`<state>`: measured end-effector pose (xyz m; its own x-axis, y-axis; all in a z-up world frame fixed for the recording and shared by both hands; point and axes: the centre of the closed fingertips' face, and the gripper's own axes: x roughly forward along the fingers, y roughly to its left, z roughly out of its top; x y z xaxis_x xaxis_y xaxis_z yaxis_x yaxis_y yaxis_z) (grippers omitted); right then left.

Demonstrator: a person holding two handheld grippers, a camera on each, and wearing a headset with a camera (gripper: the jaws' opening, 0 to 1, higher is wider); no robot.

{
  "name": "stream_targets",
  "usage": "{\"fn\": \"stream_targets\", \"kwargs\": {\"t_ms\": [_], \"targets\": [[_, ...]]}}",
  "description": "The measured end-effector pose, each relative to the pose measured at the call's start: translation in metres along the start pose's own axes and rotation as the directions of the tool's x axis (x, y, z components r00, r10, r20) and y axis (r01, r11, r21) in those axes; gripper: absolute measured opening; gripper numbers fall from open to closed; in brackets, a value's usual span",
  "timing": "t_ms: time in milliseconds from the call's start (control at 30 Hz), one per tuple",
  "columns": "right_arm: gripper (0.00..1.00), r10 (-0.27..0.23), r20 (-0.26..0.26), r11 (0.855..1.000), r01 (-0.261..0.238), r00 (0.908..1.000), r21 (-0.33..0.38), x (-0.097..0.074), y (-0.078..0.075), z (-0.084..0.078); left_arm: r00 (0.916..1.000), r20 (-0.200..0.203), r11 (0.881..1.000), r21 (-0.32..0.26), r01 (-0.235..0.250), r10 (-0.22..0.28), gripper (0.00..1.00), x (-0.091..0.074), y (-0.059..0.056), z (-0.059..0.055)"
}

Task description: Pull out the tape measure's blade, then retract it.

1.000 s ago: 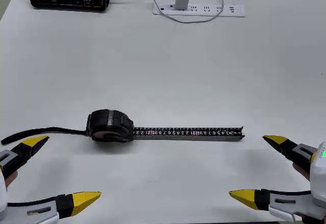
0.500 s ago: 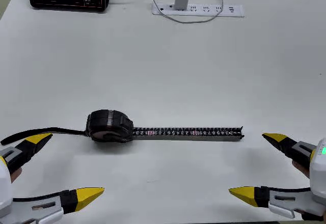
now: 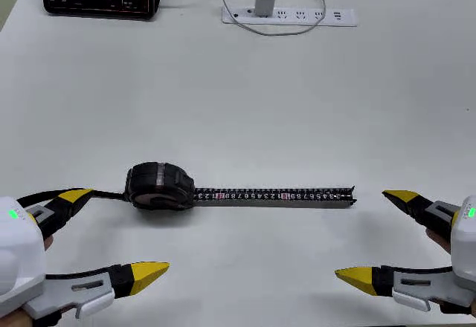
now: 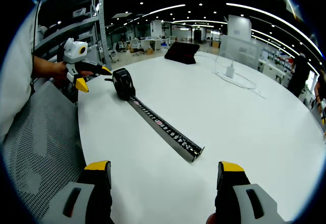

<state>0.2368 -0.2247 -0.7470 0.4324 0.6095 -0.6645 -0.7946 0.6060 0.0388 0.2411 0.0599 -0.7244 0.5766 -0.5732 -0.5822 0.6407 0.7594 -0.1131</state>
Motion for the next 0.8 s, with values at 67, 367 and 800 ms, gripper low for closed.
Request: {"fn": "stream_targets", "kwargs": {"t_ms": [67,367,800], "targets": [[0.85,0.003,0.000,1.000,-0.003,1.0000,0.001,0.000,0.000,0.000,1.0000,-0.003,1.000,-0.004,0.004,-0.004,0.89,0.003,-0.001,0.001],[0.84,0.004,0.000,1.000,-0.004,1.0000,-0.002,0.001,-0.003,0.002,0.9999,0.004,1.000,-0.022,0.016,-0.016,0.88,0.016,-0.007,0.008],[0.84,0.003,0.000,1.000,-0.003,1.0000,0.002,0.002,-0.004,0.001,0.9992,0.012,0.999,-0.038,0.038,-0.038,0.87,0.026,-0.012,0.012]]}}
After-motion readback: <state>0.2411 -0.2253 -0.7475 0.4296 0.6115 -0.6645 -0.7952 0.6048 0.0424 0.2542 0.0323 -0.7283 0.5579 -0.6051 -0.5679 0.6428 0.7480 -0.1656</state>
